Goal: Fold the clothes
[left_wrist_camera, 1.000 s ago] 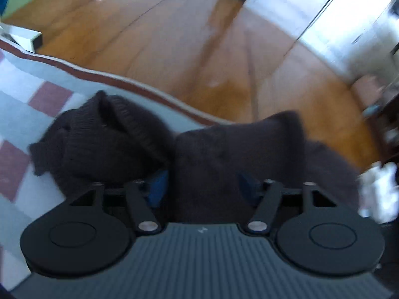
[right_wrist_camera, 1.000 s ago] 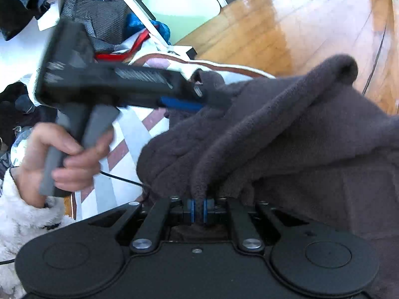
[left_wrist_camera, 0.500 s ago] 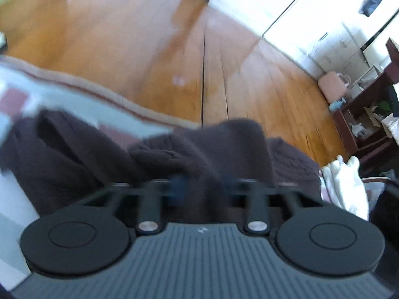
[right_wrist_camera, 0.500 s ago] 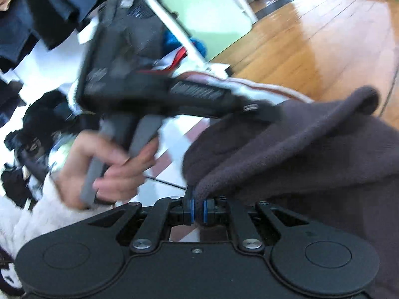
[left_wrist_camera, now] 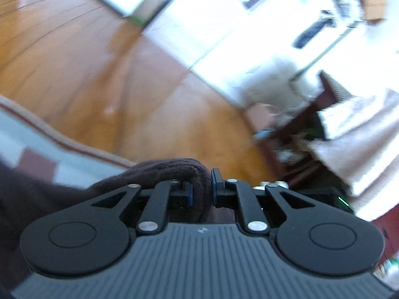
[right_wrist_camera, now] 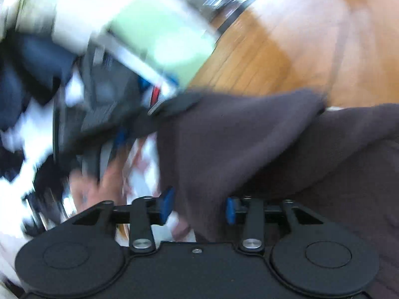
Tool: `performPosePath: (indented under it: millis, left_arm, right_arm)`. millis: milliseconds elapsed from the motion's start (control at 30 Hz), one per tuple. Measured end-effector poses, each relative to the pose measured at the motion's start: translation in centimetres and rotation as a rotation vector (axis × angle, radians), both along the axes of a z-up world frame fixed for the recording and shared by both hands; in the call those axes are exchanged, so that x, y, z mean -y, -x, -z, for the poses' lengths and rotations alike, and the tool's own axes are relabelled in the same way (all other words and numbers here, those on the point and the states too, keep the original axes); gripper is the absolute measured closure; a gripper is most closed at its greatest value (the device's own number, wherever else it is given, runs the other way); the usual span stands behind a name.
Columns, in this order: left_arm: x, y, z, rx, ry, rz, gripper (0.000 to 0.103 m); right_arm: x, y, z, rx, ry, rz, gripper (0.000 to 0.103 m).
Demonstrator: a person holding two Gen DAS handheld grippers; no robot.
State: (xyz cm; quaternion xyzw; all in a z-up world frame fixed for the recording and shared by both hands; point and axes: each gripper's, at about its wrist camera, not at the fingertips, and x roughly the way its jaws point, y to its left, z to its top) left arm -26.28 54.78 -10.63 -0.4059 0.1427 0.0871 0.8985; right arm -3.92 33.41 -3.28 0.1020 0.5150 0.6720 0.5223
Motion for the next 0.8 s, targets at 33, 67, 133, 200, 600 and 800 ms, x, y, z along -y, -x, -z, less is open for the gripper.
performPosePath:
  millis: [33,67,133,200,600,800]
  left_arm:
    - [0.3,0.1,-0.3,0.037,-0.009,0.029,0.091]
    - [0.5,-0.2,-0.5,0.074,-0.01,0.057,0.091]
    - [0.9,-0.3,-1.1,0.159,-0.006,0.118,0.091]
    - [1.7,-0.3,-1.7,0.221,-0.021,0.184,0.091]
    - [9.0,-7.5,0.8,-0.084,-0.135,0.54,0.09]
    - [9.4,-9.1,4.0,-0.278,-0.152,0.513,0.091]
  right_arm:
    - [1.0,-1.3,-0.2,-0.056,-0.032,0.054,0.043]
    - [2.1,-2.6,-0.3,-0.112,-0.068,0.109,0.042]
    - [3.5,-4.0,-0.6,-0.156,-0.109,0.17,0.04]
    - [4.2,-5.2,-1.2,-0.17,-0.111,0.198,0.039]
    - [5.2,-6.3,-3.2,0.172,0.145,0.219,0.035]
    - [1.5,-3.7,-1.6,0.224,0.15,-0.031,0.035]
